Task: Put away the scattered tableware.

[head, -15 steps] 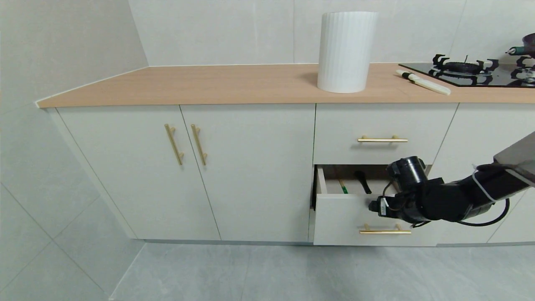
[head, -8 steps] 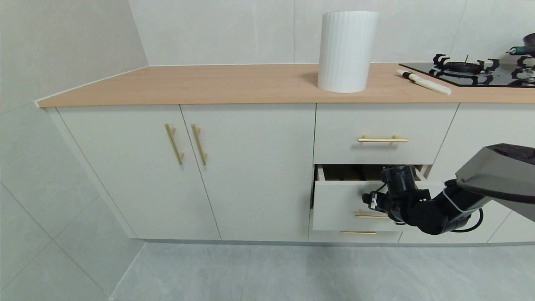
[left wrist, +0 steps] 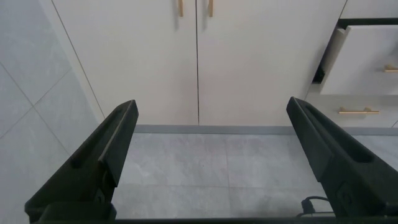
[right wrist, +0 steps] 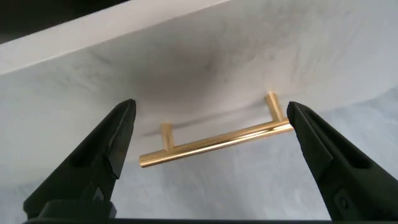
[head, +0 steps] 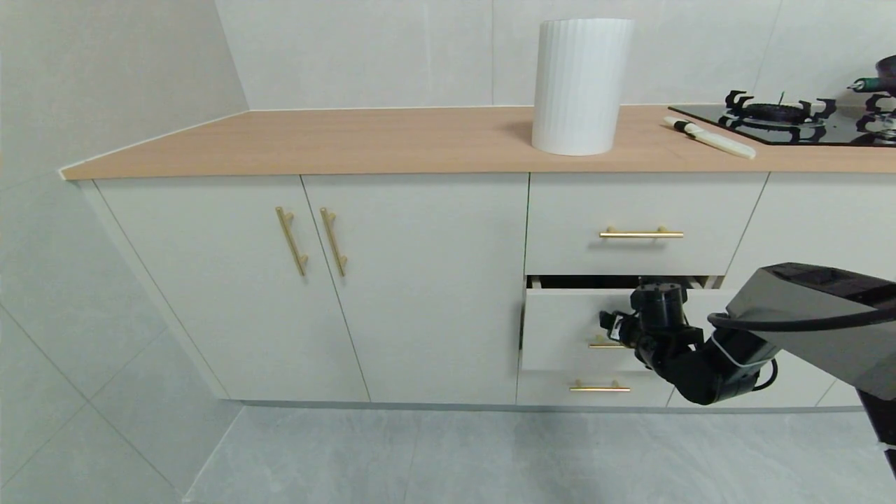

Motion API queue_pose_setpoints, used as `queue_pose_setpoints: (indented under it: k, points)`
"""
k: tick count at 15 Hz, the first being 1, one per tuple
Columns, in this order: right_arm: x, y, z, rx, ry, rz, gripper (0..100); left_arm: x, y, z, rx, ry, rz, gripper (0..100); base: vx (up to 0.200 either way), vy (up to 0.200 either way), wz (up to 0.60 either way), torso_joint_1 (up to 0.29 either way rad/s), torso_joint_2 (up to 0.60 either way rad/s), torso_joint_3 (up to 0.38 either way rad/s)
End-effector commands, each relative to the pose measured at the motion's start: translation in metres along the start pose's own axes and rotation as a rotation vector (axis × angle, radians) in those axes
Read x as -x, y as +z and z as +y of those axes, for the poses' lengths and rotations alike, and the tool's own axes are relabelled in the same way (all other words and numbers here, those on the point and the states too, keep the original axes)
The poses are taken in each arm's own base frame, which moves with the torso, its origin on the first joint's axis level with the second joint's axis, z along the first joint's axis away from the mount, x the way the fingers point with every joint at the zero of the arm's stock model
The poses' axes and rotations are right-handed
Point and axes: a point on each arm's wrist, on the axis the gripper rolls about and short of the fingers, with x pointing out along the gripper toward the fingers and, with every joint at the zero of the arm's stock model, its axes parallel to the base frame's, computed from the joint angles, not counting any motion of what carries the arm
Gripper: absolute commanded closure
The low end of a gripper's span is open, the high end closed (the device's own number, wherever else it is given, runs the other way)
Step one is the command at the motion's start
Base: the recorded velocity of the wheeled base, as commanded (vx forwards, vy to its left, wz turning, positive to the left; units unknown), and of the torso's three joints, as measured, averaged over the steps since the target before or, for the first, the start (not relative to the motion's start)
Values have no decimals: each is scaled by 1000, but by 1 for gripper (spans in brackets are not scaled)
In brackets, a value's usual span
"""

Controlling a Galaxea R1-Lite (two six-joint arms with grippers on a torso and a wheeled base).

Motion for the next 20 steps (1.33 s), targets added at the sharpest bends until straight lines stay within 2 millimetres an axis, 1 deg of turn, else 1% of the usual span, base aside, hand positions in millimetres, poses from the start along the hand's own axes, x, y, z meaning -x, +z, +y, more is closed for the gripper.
queue_pose_setpoints:
  k: [1, 3, 6, 9, 15, 18, 19, 20]
  points:
    - [-12, -4, -1, -11, -10, -13, 0, 0, 0, 0, 0, 0, 0, 0, 0, 0, 0, 0, 0, 0]
    - [-24, 2, 2, -86, -8, -54, 0, 0, 0, 0, 0, 0, 0, 0, 0, 0, 0, 0, 0, 0]
    - [-31, 9, 0, -116, -10, -80, 0, 0, 0, 0, 0, 0, 0, 0, 0, 0, 0, 0, 0, 0]
    - [-44, 15, -4, -163, -30, -121, 0, 0, 0, 0, 0, 0, 0, 0, 0, 0, 0, 0, 0, 0]
    - [-50, 23, -6, -197, -36, -153, 0, 0, 0, 0, 0, 0, 0, 0, 0, 0, 0, 0, 0, 0]
    - [-46, 23, -7, -196, -43, -147, 0, 0, 0, 0, 0, 0, 2, 0, 0, 0, 0, 0, 0, 0]
    - [-37, 25, -9, -188, -47, -133, 0, 0, 0, 0, 0, 0, 0, 0, 0, 0, 0, 0, 0, 0]
    - [-19, 31, -12, -180, -39, -110, 0, 0, 0, 0, 0, 0, 0, 0, 0, 0, 0, 0, 0, 0]
